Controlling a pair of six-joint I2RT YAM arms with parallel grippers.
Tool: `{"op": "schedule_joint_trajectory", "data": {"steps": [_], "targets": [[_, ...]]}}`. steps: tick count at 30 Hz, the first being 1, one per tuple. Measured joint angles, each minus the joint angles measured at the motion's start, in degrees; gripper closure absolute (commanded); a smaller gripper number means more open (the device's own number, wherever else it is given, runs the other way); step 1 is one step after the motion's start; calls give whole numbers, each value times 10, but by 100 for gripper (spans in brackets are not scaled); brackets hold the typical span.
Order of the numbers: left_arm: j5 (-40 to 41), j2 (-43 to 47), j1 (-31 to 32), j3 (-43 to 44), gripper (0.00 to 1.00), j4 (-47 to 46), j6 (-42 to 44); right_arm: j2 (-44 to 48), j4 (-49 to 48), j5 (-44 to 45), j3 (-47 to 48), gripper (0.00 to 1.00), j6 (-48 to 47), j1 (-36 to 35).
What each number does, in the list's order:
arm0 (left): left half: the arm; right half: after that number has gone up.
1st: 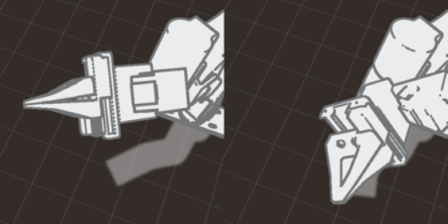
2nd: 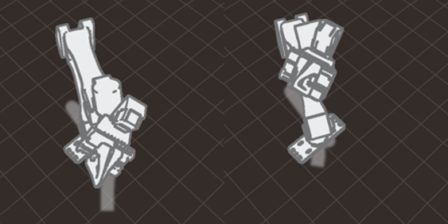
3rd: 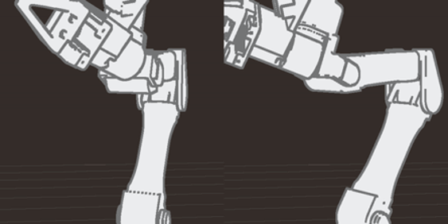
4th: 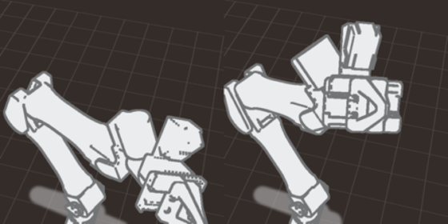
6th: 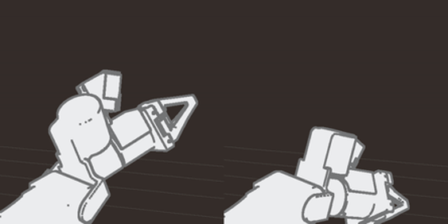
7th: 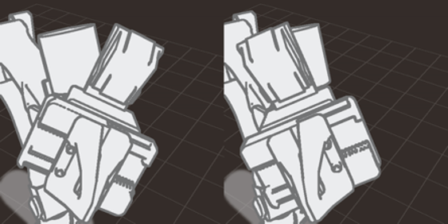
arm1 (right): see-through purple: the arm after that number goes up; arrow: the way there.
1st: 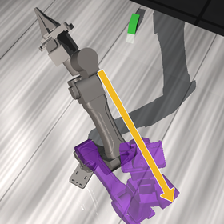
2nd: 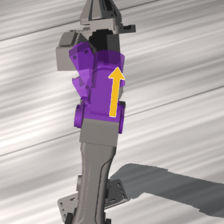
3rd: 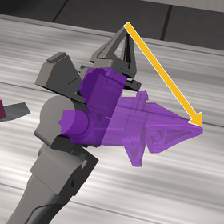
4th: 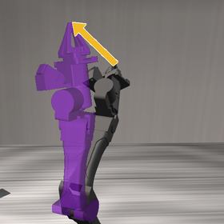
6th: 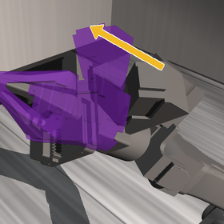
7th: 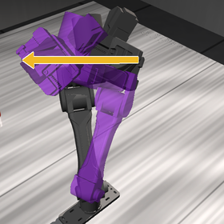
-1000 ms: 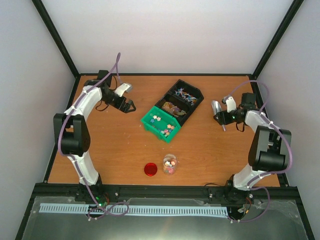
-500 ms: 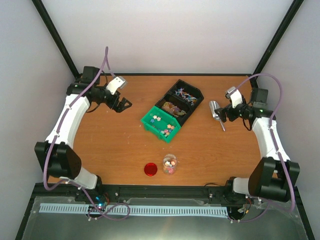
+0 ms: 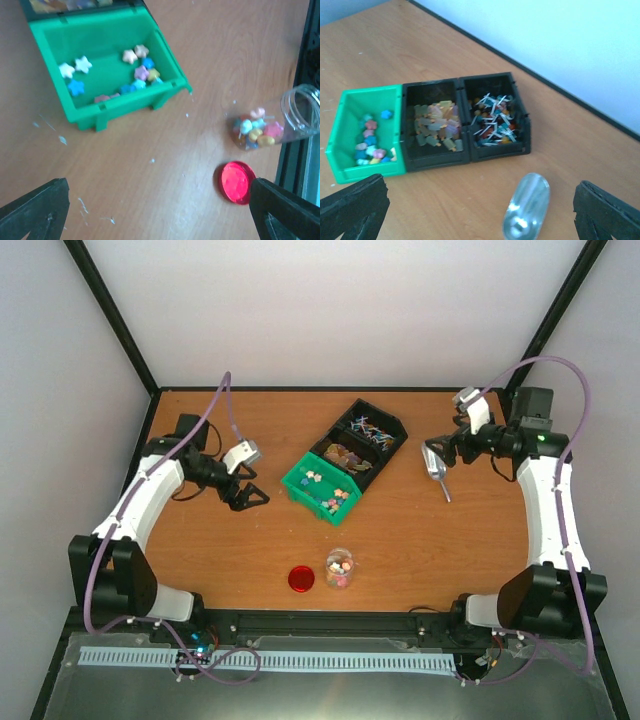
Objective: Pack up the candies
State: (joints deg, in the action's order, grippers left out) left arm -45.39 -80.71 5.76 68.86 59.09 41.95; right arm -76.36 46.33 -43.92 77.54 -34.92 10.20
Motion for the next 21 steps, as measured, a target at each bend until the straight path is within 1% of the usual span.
{"op": "schedule_joint_trajectory", "data": {"steps": [2, 4, 9, 12, 16, 19, 21], "targets": [[7, 4, 3, -24, 0, 1, 13, -2, 22, -3, 0, 0, -17, -18], [28, 9, 16, -44, 1, -2, 18, -3, 41, -5, 0, 0, -32, -51], [80, 20, 85, -96, 3, -16, 27, -4, 63, -16, -32, 0, -65, -122], [104, 33, 124, -137, 7, -30, 31, 3, 60, -22, -67, 0, -66, -138], [116, 37, 170, -162, 14, -51, 46, 45, 34, -13, -121, 0, -65, -162], [119, 37, 188, -184, 20, -76, 61, 88, 18, 13, -156, 0, -69, -170], [122, 36, 197, -203, 24, -95, 69, 106, 16, 35, -163, 0, -73, -170]]}}
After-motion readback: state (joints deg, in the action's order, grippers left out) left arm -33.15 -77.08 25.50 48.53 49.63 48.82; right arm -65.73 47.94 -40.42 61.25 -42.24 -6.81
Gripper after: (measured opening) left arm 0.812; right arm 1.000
